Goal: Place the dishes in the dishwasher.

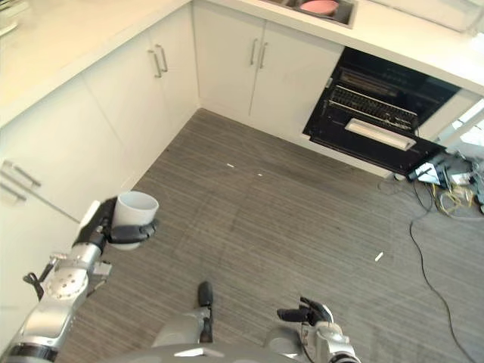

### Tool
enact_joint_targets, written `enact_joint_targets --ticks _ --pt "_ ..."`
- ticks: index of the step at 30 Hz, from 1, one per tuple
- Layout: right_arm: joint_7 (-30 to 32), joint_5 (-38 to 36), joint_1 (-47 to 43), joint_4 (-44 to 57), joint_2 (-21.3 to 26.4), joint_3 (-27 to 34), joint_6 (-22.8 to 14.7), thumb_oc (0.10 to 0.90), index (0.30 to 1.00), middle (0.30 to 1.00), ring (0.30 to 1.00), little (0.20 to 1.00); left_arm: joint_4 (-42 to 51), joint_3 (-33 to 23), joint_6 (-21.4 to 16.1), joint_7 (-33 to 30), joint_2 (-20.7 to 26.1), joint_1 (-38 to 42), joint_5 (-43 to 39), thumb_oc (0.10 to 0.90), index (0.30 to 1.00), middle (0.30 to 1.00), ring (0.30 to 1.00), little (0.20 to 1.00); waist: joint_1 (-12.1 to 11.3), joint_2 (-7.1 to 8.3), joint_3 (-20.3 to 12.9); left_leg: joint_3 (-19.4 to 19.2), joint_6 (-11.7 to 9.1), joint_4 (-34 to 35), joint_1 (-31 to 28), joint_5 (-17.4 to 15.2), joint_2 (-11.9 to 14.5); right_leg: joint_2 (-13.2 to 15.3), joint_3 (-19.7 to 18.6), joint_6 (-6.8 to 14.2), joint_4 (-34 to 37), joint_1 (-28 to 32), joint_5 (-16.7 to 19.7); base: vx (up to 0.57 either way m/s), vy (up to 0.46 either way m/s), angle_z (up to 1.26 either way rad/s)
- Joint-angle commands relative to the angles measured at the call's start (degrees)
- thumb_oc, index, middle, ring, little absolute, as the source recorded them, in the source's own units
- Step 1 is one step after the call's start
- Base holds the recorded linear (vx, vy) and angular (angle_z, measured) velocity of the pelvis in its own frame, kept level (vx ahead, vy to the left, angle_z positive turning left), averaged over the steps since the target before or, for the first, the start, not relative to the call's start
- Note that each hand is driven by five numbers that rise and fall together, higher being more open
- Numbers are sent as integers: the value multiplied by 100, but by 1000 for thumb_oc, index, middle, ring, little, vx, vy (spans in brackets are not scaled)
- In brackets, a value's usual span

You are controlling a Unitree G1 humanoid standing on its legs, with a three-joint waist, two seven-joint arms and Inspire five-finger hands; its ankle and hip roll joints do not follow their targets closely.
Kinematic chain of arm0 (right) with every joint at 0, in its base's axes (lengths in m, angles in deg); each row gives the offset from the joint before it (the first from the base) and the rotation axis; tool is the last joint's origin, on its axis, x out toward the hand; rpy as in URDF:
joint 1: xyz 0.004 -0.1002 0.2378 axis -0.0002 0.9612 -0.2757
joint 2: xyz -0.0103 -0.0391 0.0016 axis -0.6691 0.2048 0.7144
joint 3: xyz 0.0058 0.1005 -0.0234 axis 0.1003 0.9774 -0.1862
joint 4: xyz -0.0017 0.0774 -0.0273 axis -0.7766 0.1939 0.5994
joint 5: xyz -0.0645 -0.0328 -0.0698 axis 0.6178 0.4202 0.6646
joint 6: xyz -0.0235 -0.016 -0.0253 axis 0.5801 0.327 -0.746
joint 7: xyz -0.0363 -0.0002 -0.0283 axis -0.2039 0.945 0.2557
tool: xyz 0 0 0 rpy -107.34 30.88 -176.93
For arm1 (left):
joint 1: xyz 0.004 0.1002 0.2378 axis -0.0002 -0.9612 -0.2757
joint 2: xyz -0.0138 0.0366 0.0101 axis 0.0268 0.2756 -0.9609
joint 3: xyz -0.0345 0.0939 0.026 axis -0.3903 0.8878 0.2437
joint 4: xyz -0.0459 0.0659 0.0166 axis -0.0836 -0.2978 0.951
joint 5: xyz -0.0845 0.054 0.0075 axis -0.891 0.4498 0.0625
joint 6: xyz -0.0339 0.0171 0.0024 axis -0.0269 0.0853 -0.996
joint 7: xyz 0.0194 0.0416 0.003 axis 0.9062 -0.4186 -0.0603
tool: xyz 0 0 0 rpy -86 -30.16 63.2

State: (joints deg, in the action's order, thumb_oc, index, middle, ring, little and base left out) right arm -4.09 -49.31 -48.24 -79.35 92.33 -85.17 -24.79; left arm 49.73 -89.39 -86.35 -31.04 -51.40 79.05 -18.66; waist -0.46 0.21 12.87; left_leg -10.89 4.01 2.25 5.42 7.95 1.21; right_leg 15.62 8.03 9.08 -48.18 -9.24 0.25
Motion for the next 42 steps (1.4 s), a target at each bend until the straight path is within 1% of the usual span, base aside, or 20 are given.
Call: enact_joint_targets --ticks 1,3,4,7,10,13,14,15,17,19,20,23,24,25,27,28,33,35,39,42 --pt "232 -10 -201 501 300 109 -292 800 900 900 900 900 961 -81 -632 -102 -19 72 131 400 300 300 300 300 136 -10 -45 -96 -400 135 -687 -666 315 -472 1067 -25 2039 240 -223 504 205 -19" --pt "269 -87 -176 800 283 175 -335 800 900 900 900 900 990 -103 -659 -61 -83 24 154 400 300 300 300 300 185 74 -38 -320 -475 122 -980 -942 295 -422 1606 -40 3220 114 -166 429 -5 -48" --pt "236 -116 -173 1005 215 146 -353 800 900 900 900 900 989 -120 -664 -45 -146 -1 184 400 300 300 300 300 205 158 -107 -518 -604 138 -1270 -1175 349 -344 2203 76 4168 36 46 435 -42 -75" --pt "196 -80 -115 1269 168 79 -365 800 900 900 900 900 974 -179 -681 -14 -225 -51 284 400 300 300 300 300 183 210 -187 -806 -688 91 -1593 -1435 395 -359 2707 136 4712 -6 332 364 -41 -52" --pt "110 -92 83 1549 191 19 -415 800 900 900 900 900 956 -101 -745 94 -358 -77 331 400 300 300 300 300 275 291 -366 -794 -702 -137 -1919 -1853 310 -419 2575 14 4907 138 404 483 -44 -41" --pt "123 -118 193 1563 275 5 -451 800 900 900 900 900 926 -25 -775 101 -429 -98 305 400 300 300 300 300 355 205 -485 -690 -785 -638 -2013 -2015 445 -593 2388 -113 4843 282 365 405 -66 17" --pt "147 -96 191 1526 329 -30 -444 800 900 900 900 900 936 -9 -780 107 -429 -95 261 400 300 300 300 300 345 149 -516 -640 -824 -981 -1972 -1894 536 -682 2362 -182 4843 405 301 391 -232 18" --pt "163 -30 142 1564 449 -132 -440 800 900 900 900 900 990 8 -765 70 -460 -135 181 400 300 300 300 300 338 25 -520 -544 -1027 -2383 -1644 -1486 939 -1010 2259 -509 4836 670 6 537 -311 7" --pt "202 -18 100 1709 524 -203 -435 800 900 900 900 900 1120 -69 -761 43 -438 -223 119 400 300 300 300 300 172 43 -381 -206 -1190 -4053 -1042 -672 1173 -1269 2082 -867 4824 982 -295 470 -334 -10" --pt "291 -61 5 1846 632 -201 -443 800 900 900 900 900 1157 -78 -775 -72 -448 -189 26 400 300 300 300 300 12 214 -124 56 -1150 -5451 -249 -406 1147 -1240 2006 -1106 4868 1260 -369 262 -182 -79" --pt "318 -56 -27 1898 642 -190 -419 800 900 900 900 900 1138 -72 -761 -91 -443 -162 -8 400 300 300 300 300 -47 205 -70 224 -1121 -5630 129 -667 1112 -1312 1818 -1108 4877 1391 -508 216 5 -146" --pt "312 -94 -33 2027 657 -225 -410 800 900 900 900 900 1167 -29 -758 -79 -512 -187 -74 400 300 300 300 300 -260 231 21 315 -853 -5062 644 -993 713 -1264 1576 -1022 4905 1576 -509 230 131 -83" --pt "282 -93 -26 2107 646 -248 -414 800 900 900 900 900 1192 -37 -760 -60 -544 -235 -96 400 300 300 300 300 -354 222 22 395 -798 -4526 712 -1078 551 -1267 1406 -932 4927 1644 -518 395 208 -88" --pt "230 -110 -24 2155 610 -305 -460 800 900 900 900 900 1192 -87 -766 -49 -555 -313 -78 400 300 300 300 300 -539 202 63 505 -757 -3100 924 -1063 451 -1262 1180 -750 4941 1818 -637 500 270 -132" --pt "218 -65 -55 2121 582 -410 -499 800 900 900 900 900 1145 -130 -785 -87 -588 -324 -90 400 300 300 300 300 -762 49 25 924 -775 -1462 835 -500 113 -1438 906 -687 4905 1941 -701 450 218 -112" --pt "248 -10 -75 2085 571 -407 -503 800 900 900 900 900 1116 -159 -786 -130 -613 -334 -40 400 300 300 300 300 -834 -1 24 1129 -826 -1169 990 -321 32 -1526 789 -688 4894 2077 -801 380 141 -69" --pt "119 155 11 2109 491 -408 -500 800 900 900 900 900 1118 -205 -769 -75 -605 -367 23 400 300 300 300 300 -855 -15 -187 1184 -624 -824 539 -242 -35 -1393 566 -519 4026 2210 -1133 367 185 -105" --pt "104 370 -43 2176 489 -366 -409 800 900 900 900 900 799 -45 -711 -88 -462 -160 23 400 300 300 300 300 -655 41 -21 965 -346 -924 203 -549 -65 -899 582 -56 2225 1422 -673 284 236 -105" --pt "191 434 -200 2150 499 -345 -388 800 900 900 900 900 522 168 -637 -159 -366 142 92 400 300 300 300 300 -434 -78 245 770 -115 -859 -50 -754 33 -730 623 102 925 579 -165 96 171 -35" --pt "214 380 -247 2024 403 -325 -377 800 900 900 900 900 419 210 -598 -146 -437 188 61 400 300 300 300 300 -348 -76 280 619 -135 -579 -341 -903 74 -533 917 14 1498 141 -281 224 24 -20"
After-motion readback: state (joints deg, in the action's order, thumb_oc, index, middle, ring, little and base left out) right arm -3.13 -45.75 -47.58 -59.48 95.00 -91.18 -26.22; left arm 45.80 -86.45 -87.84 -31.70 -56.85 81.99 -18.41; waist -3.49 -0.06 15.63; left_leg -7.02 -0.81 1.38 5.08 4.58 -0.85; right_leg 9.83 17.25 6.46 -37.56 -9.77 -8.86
